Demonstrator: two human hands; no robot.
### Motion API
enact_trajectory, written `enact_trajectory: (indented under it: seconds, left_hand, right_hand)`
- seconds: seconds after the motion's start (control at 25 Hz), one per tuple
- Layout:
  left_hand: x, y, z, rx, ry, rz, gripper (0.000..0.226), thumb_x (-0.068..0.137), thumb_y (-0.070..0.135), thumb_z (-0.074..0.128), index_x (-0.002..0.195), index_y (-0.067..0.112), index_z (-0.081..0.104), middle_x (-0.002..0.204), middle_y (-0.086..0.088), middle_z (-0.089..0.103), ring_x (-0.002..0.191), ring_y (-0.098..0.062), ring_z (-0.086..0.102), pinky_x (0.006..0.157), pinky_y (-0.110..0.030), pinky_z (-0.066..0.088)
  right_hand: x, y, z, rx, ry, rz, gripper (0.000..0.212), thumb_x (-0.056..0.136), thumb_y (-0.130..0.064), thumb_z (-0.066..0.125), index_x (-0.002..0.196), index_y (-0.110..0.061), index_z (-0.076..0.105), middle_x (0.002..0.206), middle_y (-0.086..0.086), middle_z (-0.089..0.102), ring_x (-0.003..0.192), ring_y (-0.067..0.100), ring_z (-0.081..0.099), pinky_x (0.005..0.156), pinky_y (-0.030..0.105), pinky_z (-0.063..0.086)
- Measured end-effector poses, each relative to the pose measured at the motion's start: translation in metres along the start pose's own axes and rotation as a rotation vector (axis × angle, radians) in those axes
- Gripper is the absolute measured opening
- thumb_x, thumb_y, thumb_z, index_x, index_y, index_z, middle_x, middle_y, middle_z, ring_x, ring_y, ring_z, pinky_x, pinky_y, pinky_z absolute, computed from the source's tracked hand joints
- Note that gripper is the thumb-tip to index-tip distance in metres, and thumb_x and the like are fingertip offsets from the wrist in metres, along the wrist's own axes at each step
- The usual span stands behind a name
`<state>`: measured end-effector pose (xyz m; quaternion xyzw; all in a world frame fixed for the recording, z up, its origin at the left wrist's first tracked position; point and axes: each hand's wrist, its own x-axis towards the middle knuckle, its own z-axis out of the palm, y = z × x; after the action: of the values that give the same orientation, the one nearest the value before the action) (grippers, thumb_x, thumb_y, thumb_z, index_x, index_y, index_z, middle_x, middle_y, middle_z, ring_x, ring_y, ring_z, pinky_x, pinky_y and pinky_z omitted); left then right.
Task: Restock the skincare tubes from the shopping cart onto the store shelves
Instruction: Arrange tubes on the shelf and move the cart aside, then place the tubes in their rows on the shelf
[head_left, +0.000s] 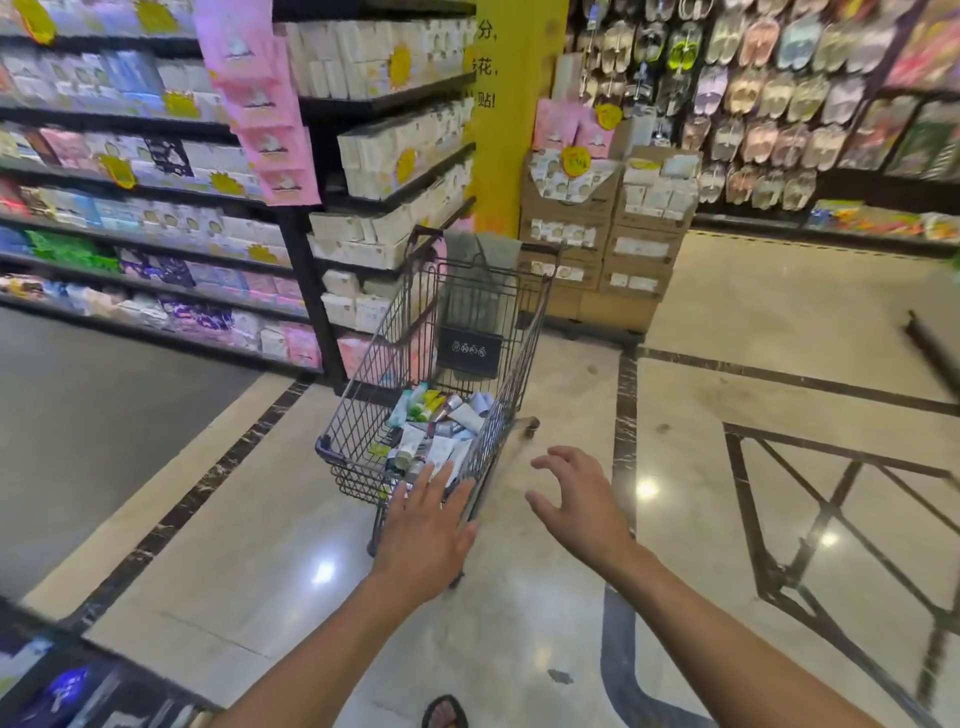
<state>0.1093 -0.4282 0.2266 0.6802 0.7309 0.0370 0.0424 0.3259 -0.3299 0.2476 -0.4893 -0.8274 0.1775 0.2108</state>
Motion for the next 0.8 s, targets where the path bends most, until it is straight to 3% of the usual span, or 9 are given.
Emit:
enact_trajectory:
  seconds: [0.08, 0.2, 0.36, 0.48, 0.68, 0.8]
  left_hand:
    - [0.04, -0.004, 0.007, 0.014, -0.017, 0.031, 0.076, 0.095, 0.061, 0.005, 0.163, 0.031, 0.022, 0.173, -0.002, 0.009, 0.16, -0.026, 0.003, 0.128, -0.053, 0.008]
    - [0.102, -0.015, 0.017, 0.024, -0.04, 0.073, 0.068, 0.1, 0.057, 0.02, 0.156, 0.025, 0.042, 0.166, -0.007, 0.035, 0.155, -0.03, 0.026, 0.122, -0.059, 0.027]
    - [0.177, -0.03, 0.02, -0.021, -0.048, 0.122, 0.078, 0.095, 0.06, 0.004, 0.162, 0.028, 0.024, 0.173, -0.004, 0.013, 0.16, -0.028, 0.006, 0.126, -0.056, 0.016]
    - [0.227, -0.043, 0.016, -0.036, -0.047, 0.139, 0.086, 0.088, 0.062, -0.004, 0.162, 0.027, 0.021, 0.173, -0.003, 0.01, 0.16, -0.027, 0.003, 0.127, -0.054, 0.012]
    - [0.294, -0.057, 0.03, -0.066, -0.045, 0.137, 0.079, 0.095, 0.062, 0.009, 0.159, 0.024, 0.035, 0.171, -0.006, 0.02, 0.159, -0.029, 0.013, 0.126, -0.056, 0.016]
    - [0.335, -0.06, 0.04, -0.075, -0.138, 0.108, 0.075, 0.098, 0.063, 0.013, 0.16, 0.026, 0.032, 0.172, -0.005, 0.016, 0.159, -0.029, 0.01, 0.125, -0.057, 0.018]
  right_hand:
    - [0.03, 0.016, 0.002, -0.025, 0.011, 0.022, 0.043, 0.089, -0.041, 0.07, 0.129, -0.027, 0.064, 0.14, 0.0, 0.053, 0.133, 0.023, 0.046, 0.11, 0.04, 0.039]
    - [0.076, 0.033, 0.006, -0.052, 0.003, 0.071, 0.043, 0.09, -0.041, 0.069, 0.13, -0.026, 0.064, 0.142, 0.001, 0.053, 0.134, 0.023, 0.046, 0.11, 0.04, 0.039]
    - [0.132, 0.051, 0.01, -0.109, -0.028, 0.097, 0.043, 0.09, -0.041, 0.068, 0.129, -0.026, 0.063, 0.143, 0.002, 0.053, 0.134, 0.024, 0.046, 0.108, 0.042, 0.042]
    - [0.179, 0.06, 0.013, -0.134, -0.036, 0.121, 0.044, 0.09, -0.041, 0.068, 0.131, -0.026, 0.062, 0.144, 0.002, 0.052, 0.135, 0.024, 0.045, 0.109, 0.04, 0.04]
    - [0.243, 0.08, 0.023, -0.15, -0.066, 0.145, 0.045, 0.091, -0.041, 0.067, 0.133, -0.028, 0.06, 0.147, 0.0, 0.049, 0.138, 0.023, 0.043, 0.108, 0.04, 0.039]
    - [0.288, 0.099, 0.031, -0.153, -0.098, 0.13, 0.045, 0.092, -0.042, 0.065, 0.135, -0.029, 0.059, 0.148, -0.002, 0.049, 0.138, 0.022, 0.043, 0.109, 0.038, 0.039]
